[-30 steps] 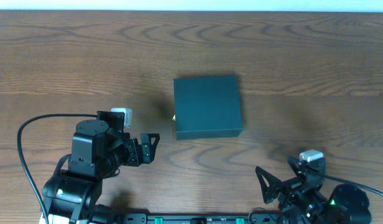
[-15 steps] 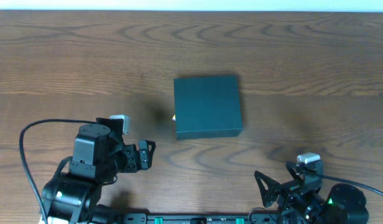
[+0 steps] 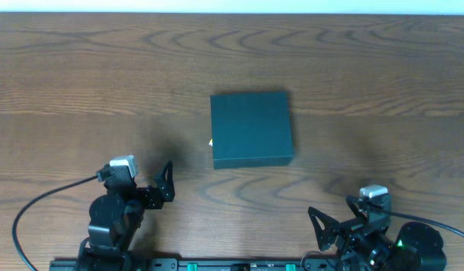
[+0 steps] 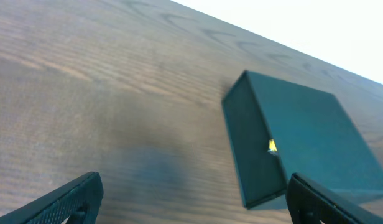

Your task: Pack container

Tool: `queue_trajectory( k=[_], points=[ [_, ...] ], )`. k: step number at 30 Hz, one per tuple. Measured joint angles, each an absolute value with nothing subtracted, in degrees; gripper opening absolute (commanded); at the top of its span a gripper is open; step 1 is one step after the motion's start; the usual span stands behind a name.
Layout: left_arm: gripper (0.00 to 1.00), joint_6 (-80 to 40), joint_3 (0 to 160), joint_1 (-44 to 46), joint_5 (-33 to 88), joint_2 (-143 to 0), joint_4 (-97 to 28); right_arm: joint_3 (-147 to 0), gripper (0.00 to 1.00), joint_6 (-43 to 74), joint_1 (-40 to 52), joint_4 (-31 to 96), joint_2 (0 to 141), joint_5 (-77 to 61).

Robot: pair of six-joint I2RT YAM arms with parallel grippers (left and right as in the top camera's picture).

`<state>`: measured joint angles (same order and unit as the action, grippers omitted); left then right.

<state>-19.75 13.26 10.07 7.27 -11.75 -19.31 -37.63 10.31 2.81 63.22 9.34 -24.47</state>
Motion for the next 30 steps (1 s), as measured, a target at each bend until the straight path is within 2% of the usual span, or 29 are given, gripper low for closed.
queue_trajectory(
  k=[9, 30],
  points=[
    [0.95, -21.0, 5.7, 9.1, 6.4, -1.6, -13.1, -37.5, 0.99, 10.3, 2.8, 63.2, 9.3, -24.5],
    [0.95, -20.9, 5.7, 9.1, 5.5, -0.7, -13.0, -37.5, 0.99, 10.3, 2.8, 63.2, 9.3, -24.5]
  ],
)
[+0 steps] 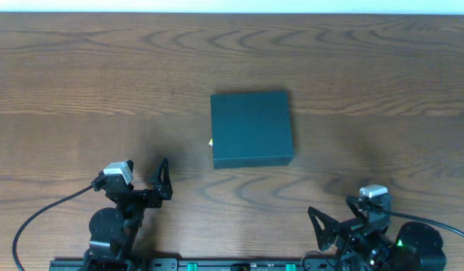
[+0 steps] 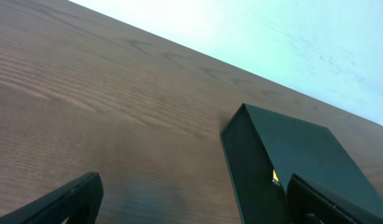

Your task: Pack container

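A dark green closed box [image 1: 251, 129] sits at the table's middle, with a small yellow bit [image 1: 211, 141] poking out at its left side; the left wrist view shows the box [image 2: 291, 155] and the yellow bit [image 2: 275, 177]. My left gripper [image 1: 160, 181] is open at the front left, short of the box and empty; its fingertips [image 2: 73, 196] frame bare table. My right gripper [image 1: 322, 226] rests at the front right, open and empty.
The wooden table [image 1: 104, 83] runs to a pale far edge [image 1: 232, 6]. A black cable [image 1: 36, 207] loops from the left arm's base along the front left. A rail with the arm mounts lies along the front edge.
My left gripper has drawn back a little toward the front edge and tilted upward, so the box sits lower in its view. The box and right arm have not moved.
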Tool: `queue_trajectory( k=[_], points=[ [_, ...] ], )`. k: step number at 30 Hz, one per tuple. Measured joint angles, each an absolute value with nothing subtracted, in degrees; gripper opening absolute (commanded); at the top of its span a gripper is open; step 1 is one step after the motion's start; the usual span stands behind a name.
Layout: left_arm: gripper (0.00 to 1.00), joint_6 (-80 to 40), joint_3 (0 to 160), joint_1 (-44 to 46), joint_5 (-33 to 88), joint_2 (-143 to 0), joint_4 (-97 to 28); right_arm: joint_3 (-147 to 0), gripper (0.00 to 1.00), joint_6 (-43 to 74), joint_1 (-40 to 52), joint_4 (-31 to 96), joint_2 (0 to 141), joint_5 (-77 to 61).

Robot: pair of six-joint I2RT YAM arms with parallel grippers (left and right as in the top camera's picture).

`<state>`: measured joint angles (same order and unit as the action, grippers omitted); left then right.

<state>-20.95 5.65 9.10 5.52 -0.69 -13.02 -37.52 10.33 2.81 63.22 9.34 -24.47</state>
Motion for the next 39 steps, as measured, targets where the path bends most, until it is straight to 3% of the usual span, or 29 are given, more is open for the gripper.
queue_trajectory(
  k=[8, 22, 39],
  points=[
    [0.95, -20.9, 5.7, 9.1, 5.5, -0.7, -13.0, -37.4, 0.99, 10.2, 2.8, 62.2, 9.3, -21.1],
    [0.95, -20.9, 5.6, 9.1, 5.1, -0.6, -12.9, -10.6, 0.99, 10.0, 2.8, 29.6, 0.7, -13.6],
    [0.95, -20.9, 5.6, 9.1, 5.1, -0.6, -12.9, -8.2, 0.99, 10.5, 2.8, 28.2, 0.7, -13.7]
  ],
)
